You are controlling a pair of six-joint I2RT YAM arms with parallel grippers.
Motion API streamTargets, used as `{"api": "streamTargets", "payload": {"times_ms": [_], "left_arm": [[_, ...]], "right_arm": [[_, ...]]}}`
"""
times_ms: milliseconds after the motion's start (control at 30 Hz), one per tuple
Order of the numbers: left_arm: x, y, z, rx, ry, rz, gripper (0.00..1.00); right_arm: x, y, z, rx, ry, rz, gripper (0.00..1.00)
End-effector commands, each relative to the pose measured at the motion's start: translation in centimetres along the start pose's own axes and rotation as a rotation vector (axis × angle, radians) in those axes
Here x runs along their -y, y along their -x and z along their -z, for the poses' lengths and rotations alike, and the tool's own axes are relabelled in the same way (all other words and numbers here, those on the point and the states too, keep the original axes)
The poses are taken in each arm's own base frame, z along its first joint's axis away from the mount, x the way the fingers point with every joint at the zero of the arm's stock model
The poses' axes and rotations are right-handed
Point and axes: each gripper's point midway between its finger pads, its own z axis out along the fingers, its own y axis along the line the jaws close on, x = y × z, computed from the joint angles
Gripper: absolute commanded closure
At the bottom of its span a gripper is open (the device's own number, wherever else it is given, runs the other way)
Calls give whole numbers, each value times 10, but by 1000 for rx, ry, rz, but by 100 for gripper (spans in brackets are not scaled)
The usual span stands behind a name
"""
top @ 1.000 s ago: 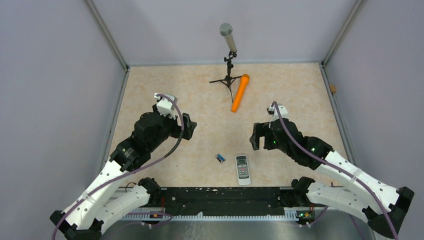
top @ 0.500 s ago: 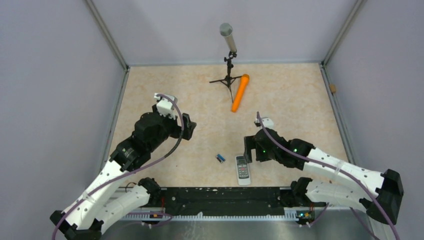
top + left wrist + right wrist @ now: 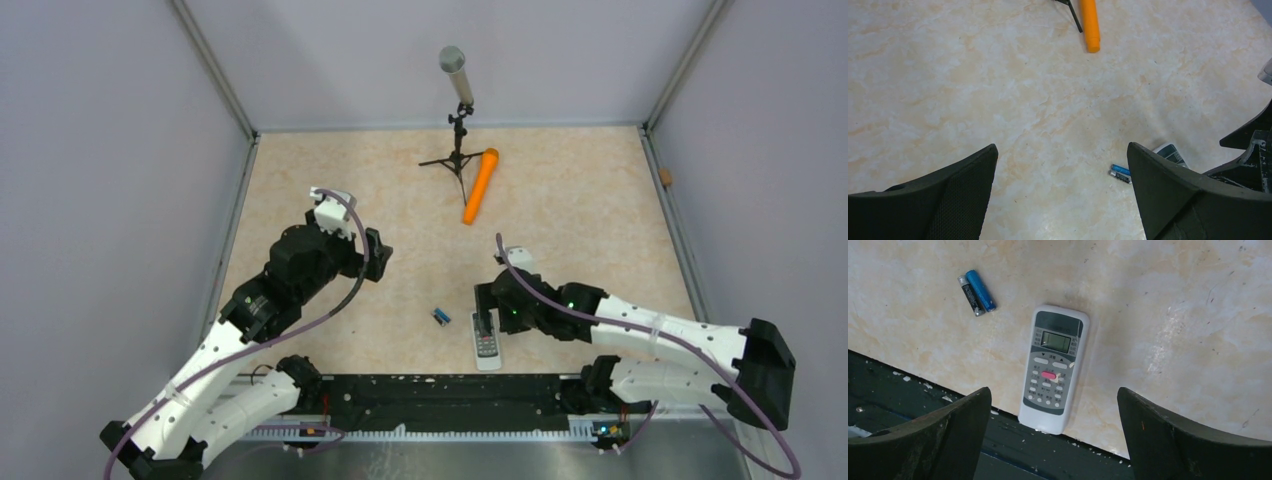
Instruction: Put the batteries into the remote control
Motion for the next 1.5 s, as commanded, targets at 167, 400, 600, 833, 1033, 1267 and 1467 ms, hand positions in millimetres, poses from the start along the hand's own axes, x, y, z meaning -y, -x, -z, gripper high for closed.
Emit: {"api": "streamTargets", "payload": {"times_ms": [167,400,600,833,1033,1267,1467], "left_arm": [[2,5,2,22,-12,-14,1],[4,7,5,33,-27,-13,1],[5,8,6,36,-33,-13,1],[6,9,8,44,-42,-11,1],[7,10,10,50,-47,-10,1],[6,11,12,58,-46,-9,1],[7,10,12,55,-51,-8,1]], "right_arm": [[-23,-16,-13,-35,21,-18,5],[-27,-33,-23,-71,-21,-28,5],[-26,-50,-31,-114,-108,0,6],[-27,-65,-39,-142,-214,42,10],[-32,-70,-43,-148,-226,28,17],[-28,-77,-42,-146,-236,-9,23],[-26,-83,-42,-150,-239,-29,28]]}}
